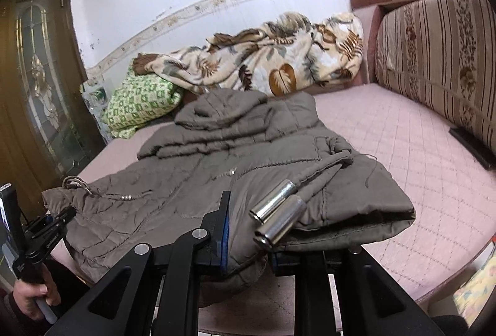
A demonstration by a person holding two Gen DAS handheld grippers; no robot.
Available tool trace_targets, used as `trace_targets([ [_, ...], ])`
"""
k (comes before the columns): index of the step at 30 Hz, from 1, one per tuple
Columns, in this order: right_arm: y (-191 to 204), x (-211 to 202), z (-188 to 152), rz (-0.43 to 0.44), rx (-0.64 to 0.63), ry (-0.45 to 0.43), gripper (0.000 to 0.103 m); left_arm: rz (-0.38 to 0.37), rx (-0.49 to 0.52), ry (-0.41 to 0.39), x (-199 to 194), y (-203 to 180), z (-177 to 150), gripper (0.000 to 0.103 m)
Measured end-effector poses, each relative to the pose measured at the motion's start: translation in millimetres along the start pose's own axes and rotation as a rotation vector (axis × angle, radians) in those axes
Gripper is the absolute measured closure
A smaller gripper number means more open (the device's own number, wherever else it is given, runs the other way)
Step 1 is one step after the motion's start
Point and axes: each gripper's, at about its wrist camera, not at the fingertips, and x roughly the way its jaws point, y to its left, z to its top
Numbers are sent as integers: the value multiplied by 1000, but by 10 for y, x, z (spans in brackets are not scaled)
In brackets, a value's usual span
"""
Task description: Fold large clothes
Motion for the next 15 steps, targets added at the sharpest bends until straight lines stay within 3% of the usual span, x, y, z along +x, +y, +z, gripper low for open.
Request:
trace_targets([
  [8,43,-181,236,35,7,-41,83,-34,9,-45,-72,111,324,83],
  [15,48,-155,655,74,31,-94,83,-58,-49,-95,27,188,857,83],
])
